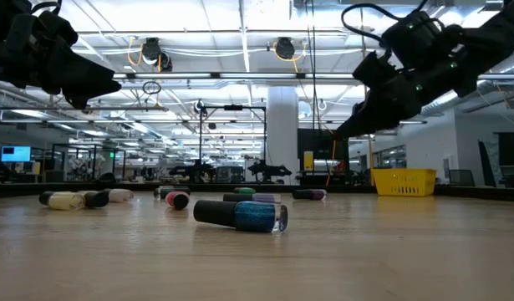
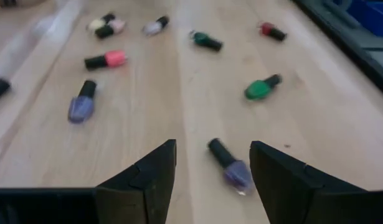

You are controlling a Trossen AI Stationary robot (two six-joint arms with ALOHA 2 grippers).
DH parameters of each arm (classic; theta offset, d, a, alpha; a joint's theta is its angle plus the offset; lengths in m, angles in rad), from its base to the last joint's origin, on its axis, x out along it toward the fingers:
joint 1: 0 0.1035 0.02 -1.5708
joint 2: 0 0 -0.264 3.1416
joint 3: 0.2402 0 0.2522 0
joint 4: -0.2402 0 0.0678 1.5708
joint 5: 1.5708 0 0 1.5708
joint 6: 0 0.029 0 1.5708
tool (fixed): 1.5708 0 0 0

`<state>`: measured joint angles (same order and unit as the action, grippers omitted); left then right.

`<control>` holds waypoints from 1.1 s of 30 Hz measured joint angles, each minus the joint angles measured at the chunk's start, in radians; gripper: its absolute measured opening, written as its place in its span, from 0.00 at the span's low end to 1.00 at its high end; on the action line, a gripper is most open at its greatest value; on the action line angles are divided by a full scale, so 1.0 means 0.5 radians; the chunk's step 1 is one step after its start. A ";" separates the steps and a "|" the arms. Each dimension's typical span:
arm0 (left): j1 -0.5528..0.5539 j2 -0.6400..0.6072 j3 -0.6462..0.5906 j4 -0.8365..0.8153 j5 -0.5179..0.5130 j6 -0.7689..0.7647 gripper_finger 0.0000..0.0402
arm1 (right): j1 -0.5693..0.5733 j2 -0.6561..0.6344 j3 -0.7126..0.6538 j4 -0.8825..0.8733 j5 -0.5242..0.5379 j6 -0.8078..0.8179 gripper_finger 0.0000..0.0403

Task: Pick & Place Nail Polish
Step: Put the purple nail polish bottle into the yellow bin

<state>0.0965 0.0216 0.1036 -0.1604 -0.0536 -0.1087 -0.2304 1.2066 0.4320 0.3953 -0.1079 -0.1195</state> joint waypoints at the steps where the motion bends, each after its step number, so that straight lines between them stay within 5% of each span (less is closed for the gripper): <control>1: 0.000 0.000 0.000 0.000 0.000 0.000 0.44 | 0.028 0.056 0.002 0.049 0.012 -0.011 0.49; 17: 0.000 -0.001 0.000 0.000 0.000 0.000 0.44 | -0.114 0.717 0.688 -0.799 0.015 -0.515 0.48; 33: 0.000 -0.001 0.000 0.000 0.001 0.000 0.44 | -0.217 1.033 0.832 -0.836 -0.096 -0.674 0.47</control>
<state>0.0967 0.0212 0.1038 -0.1604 -0.0532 -0.1089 -0.3389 1.7231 0.8482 -0.0227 -0.1561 -0.4566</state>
